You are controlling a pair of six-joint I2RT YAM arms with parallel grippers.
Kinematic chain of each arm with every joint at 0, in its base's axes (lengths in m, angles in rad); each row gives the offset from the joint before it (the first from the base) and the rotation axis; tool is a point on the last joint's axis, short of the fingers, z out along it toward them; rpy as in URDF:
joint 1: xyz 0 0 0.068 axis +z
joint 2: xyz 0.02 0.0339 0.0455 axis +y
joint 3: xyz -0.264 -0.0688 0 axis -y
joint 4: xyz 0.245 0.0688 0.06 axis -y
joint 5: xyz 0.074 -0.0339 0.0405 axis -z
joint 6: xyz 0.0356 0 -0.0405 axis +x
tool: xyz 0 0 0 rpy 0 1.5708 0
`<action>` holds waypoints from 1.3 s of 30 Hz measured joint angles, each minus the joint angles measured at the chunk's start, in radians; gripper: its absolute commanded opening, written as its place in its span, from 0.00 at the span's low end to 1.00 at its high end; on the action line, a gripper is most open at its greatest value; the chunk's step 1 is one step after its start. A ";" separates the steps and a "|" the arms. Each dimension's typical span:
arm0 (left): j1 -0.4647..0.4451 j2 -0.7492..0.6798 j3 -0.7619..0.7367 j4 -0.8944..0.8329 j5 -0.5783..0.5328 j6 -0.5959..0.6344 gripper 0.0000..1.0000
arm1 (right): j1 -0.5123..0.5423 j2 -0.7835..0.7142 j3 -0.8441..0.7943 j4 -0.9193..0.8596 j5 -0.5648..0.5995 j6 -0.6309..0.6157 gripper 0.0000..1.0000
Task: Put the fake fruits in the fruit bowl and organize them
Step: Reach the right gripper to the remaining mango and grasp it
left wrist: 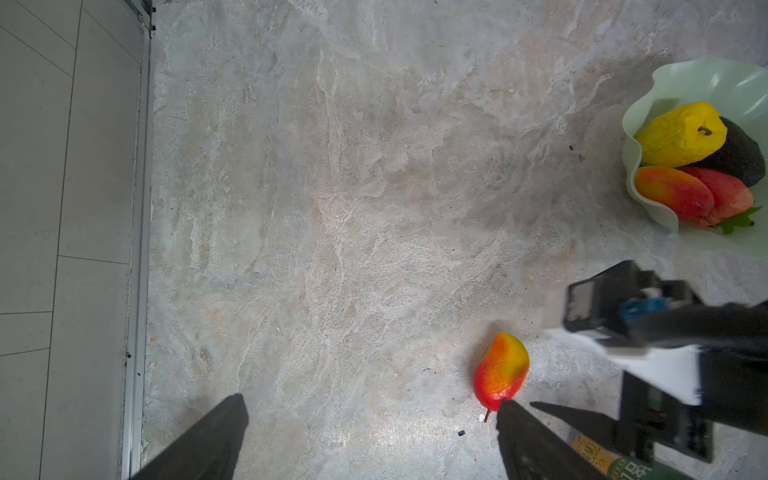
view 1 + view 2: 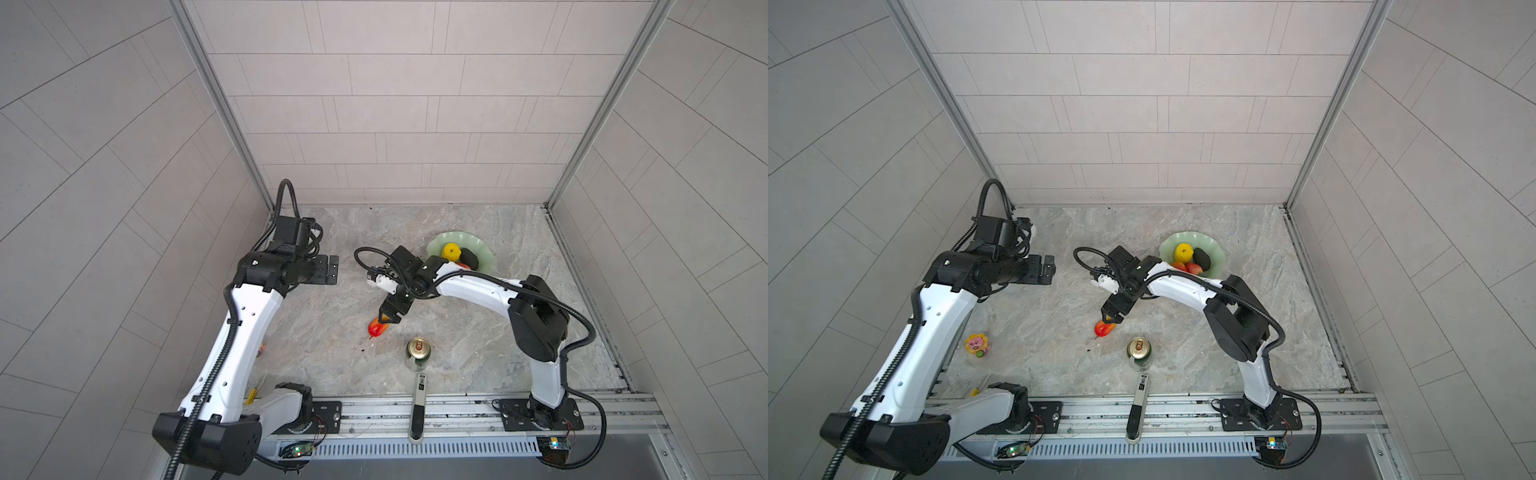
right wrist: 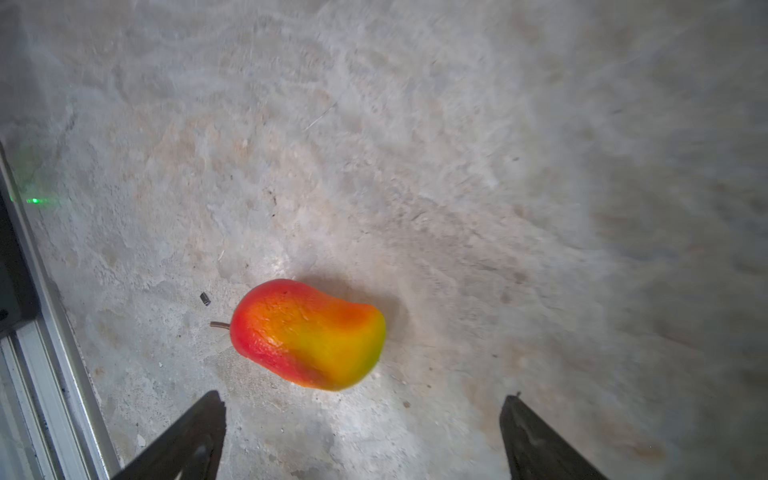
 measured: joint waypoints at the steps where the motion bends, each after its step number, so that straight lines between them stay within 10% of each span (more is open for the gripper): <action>1: 0.000 -0.001 0.000 0.000 -0.002 0.000 1.00 | 0.013 0.021 0.007 -0.010 -0.009 -0.006 0.94; 23: 0.000 -0.008 0.000 0.000 -0.009 0.000 1.00 | 0.058 0.155 0.111 -0.058 0.038 -0.041 0.84; 39: 0.000 -0.008 0.000 0.000 -0.009 0.001 1.00 | 0.058 0.164 0.122 -0.061 0.040 -0.026 0.53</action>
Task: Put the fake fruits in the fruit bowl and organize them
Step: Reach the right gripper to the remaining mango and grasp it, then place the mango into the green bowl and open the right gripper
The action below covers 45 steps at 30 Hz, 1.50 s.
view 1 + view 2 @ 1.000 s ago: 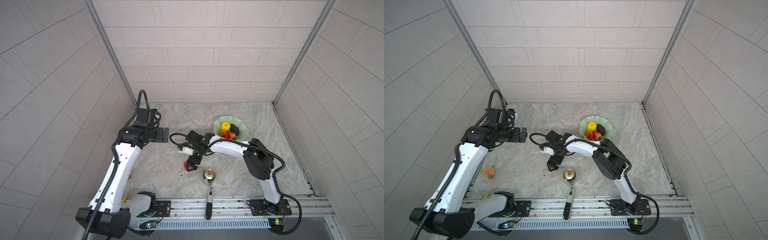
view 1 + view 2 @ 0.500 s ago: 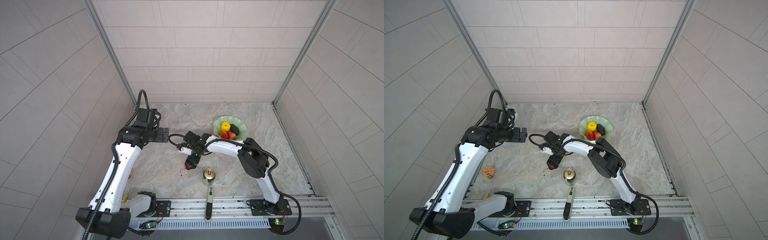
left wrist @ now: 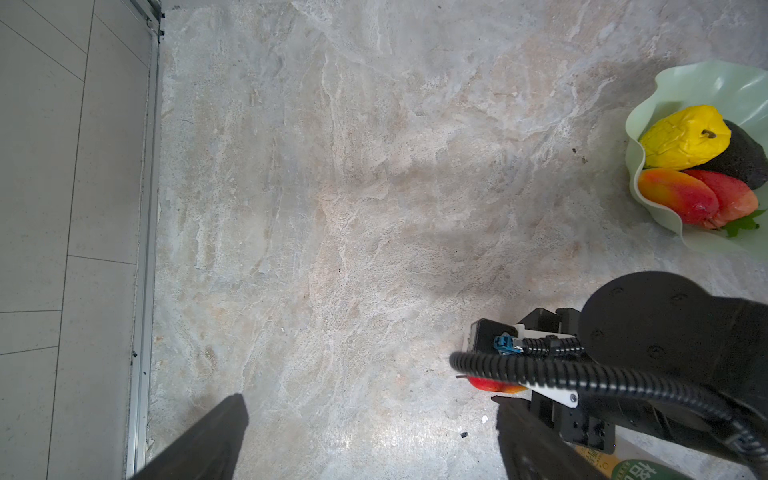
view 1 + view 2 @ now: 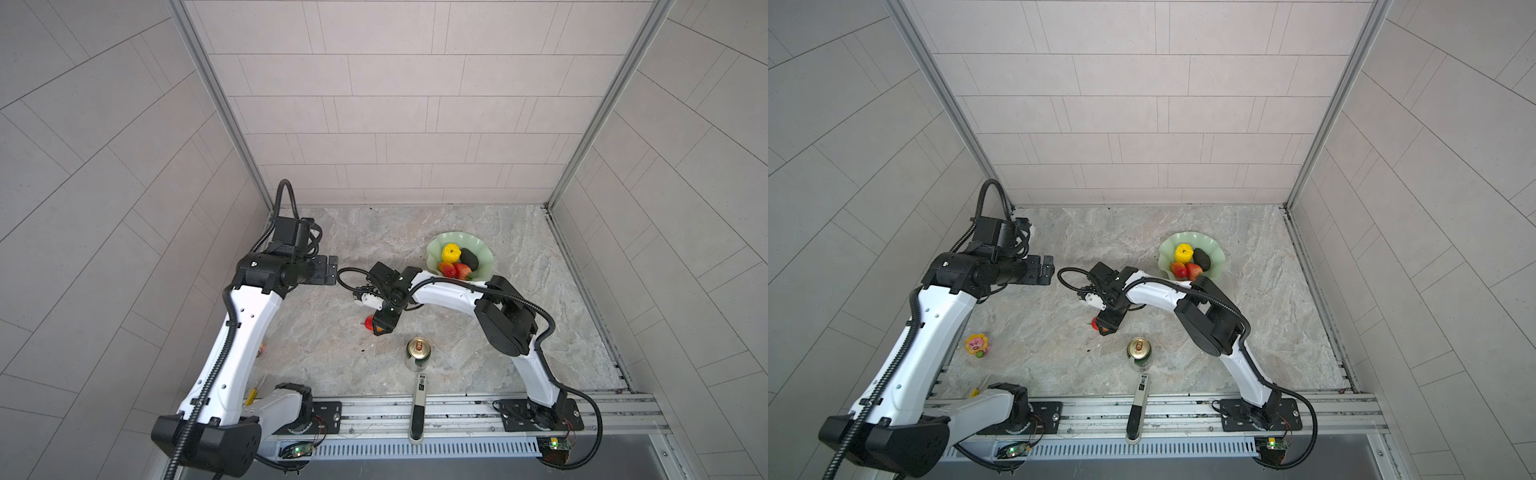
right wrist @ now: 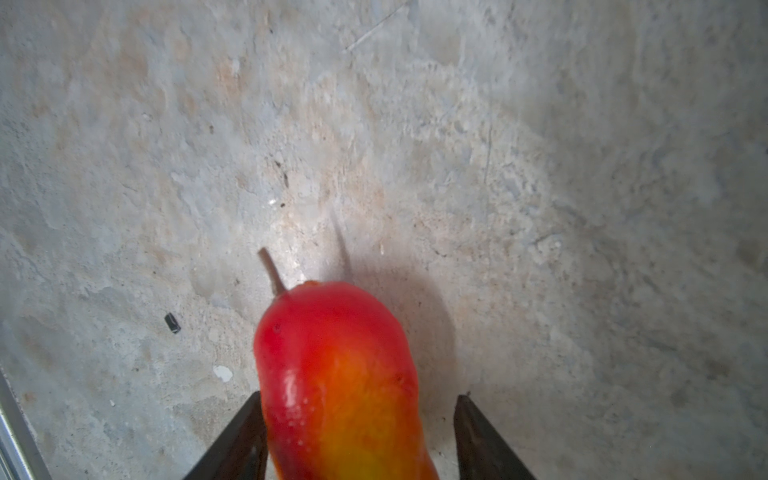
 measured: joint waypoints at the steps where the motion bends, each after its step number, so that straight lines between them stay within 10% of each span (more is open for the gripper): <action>1: 0.000 0.000 0.000 0.000 0.000 0.000 1.00 | 0.000 0.000 0.000 0.000 0.000 0.000 0.49; 21: 0.000 0.000 0.000 0.000 -0.003 0.000 1.00 | -0.115 -0.250 -0.130 0.018 0.048 0.019 0.10; 31: 0.000 0.000 0.000 0.000 0.000 0.000 1.00 | -0.480 -0.443 -0.225 0.092 0.238 0.082 0.09; 45: 0.000 0.000 0.000 0.002 0.012 0.000 1.00 | -0.631 -0.356 -0.200 0.095 0.440 0.059 0.11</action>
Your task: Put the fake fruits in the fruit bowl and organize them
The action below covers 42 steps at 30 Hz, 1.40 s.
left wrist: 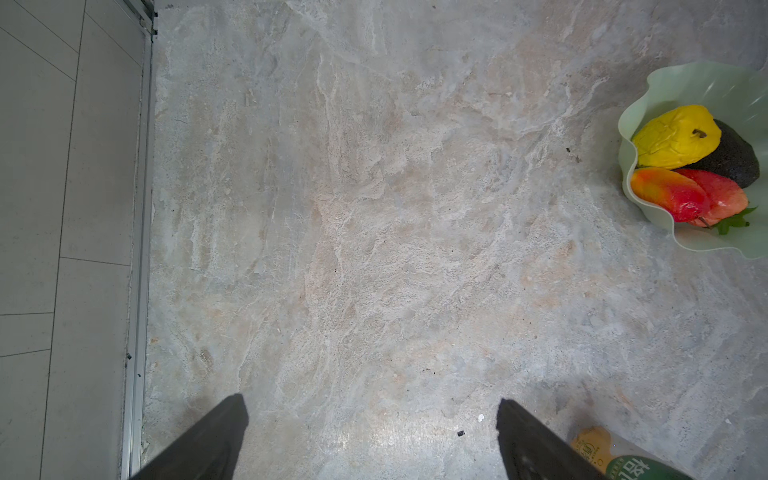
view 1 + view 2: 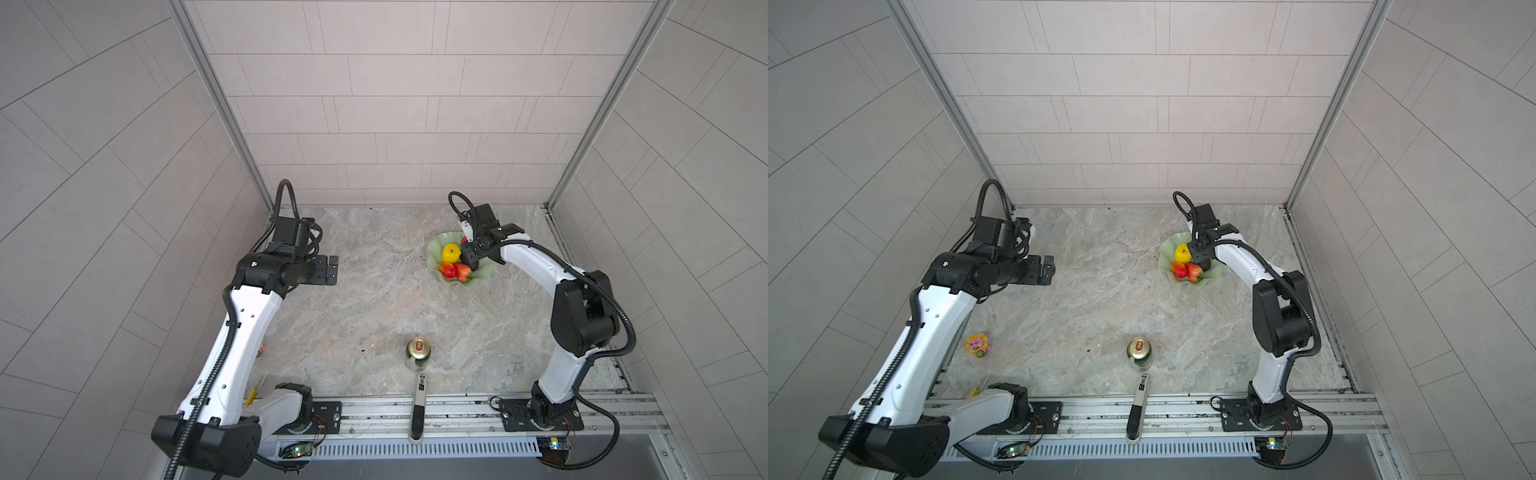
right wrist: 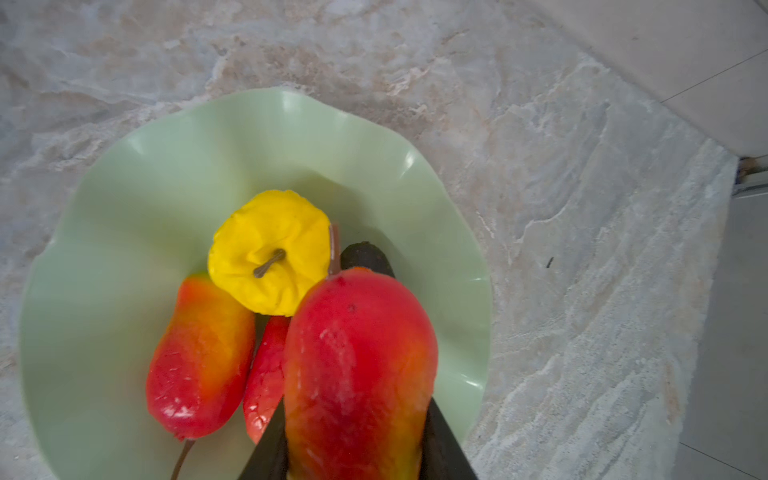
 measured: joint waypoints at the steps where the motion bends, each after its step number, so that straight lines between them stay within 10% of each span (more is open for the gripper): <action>1: 0.000 0.000 0.000 0.000 0.000 0.000 1.00 | -0.004 0.011 0.008 0.002 0.012 -0.003 0.12; 29: 0.000 0.007 -0.008 0.022 0.029 -0.001 1.00 | -0.083 0.089 0.014 0.051 -0.024 -0.014 0.47; 32: 0.000 0.007 -0.008 0.022 0.029 -0.001 1.00 | -0.083 0.078 0.008 0.050 -0.032 -0.008 0.63; 36: 0.000 0.007 -0.010 0.039 0.029 -0.006 1.00 | -0.082 -0.033 -0.078 0.061 -0.042 0.013 0.96; 42: 0.000 0.003 -0.063 0.137 0.020 -0.056 1.00 | -0.073 -0.390 -0.310 0.133 -0.001 0.073 1.00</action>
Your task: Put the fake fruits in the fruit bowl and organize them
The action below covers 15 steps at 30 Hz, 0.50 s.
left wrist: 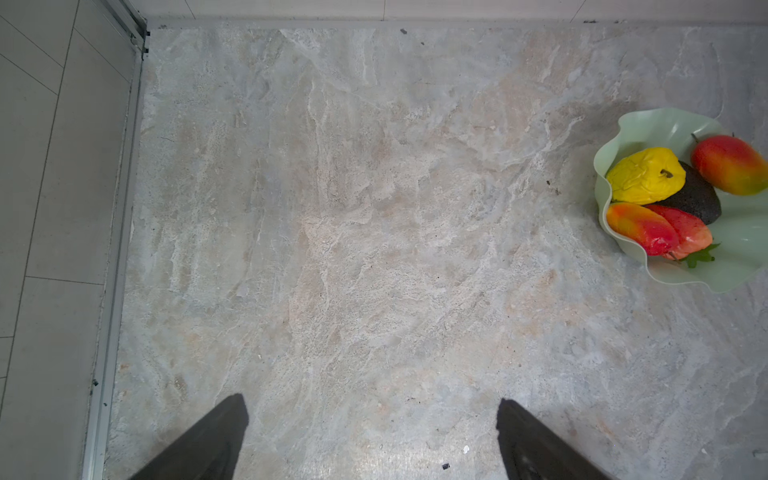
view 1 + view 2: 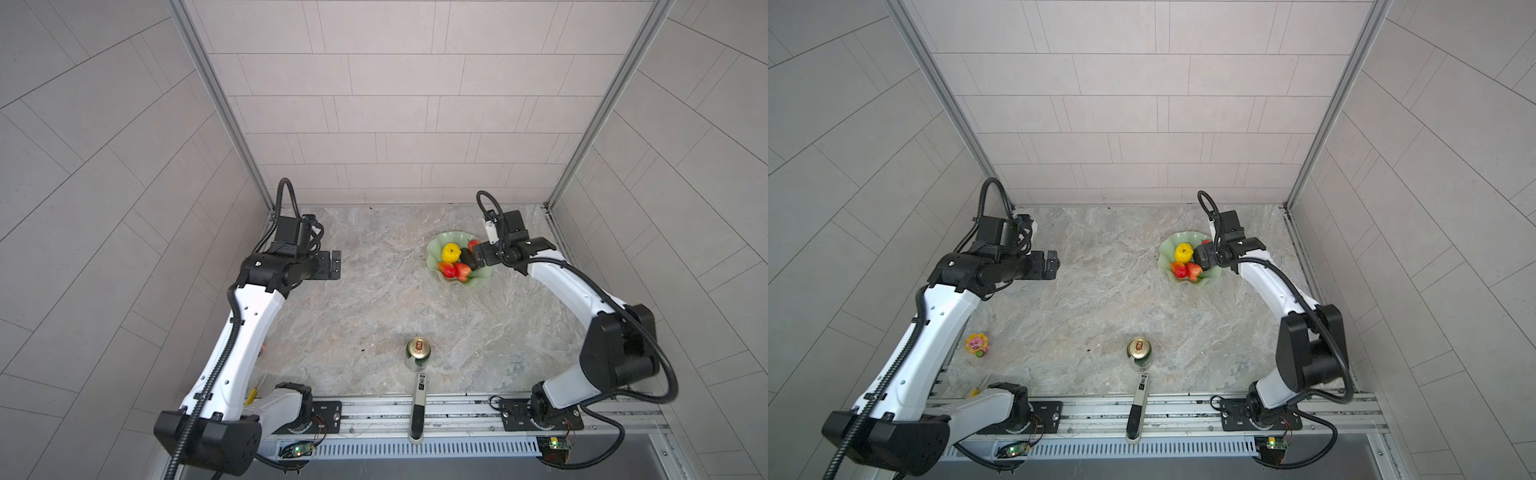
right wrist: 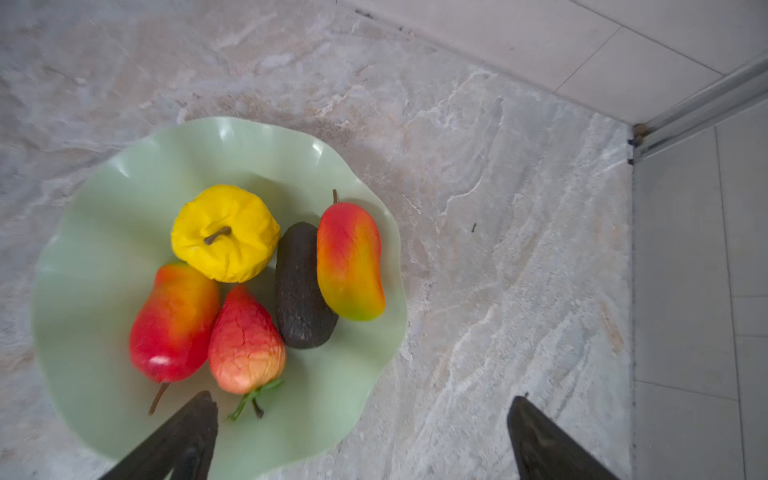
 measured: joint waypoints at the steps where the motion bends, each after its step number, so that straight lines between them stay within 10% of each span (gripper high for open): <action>1: 0.000 -0.002 -0.016 0.023 -0.003 -0.011 1.00 | 0.002 -0.071 -0.052 0.027 0.023 0.014 1.00; 8: 0.000 -0.058 -0.243 0.287 -0.016 -0.022 1.00 | 0.001 -0.464 -0.562 0.353 0.247 0.066 1.00; 15: 0.000 -0.109 -0.470 0.622 -0.140 -0.010 1.00 | -0.047 -0.554 -0.855 0.593 0.391 0.052 1.00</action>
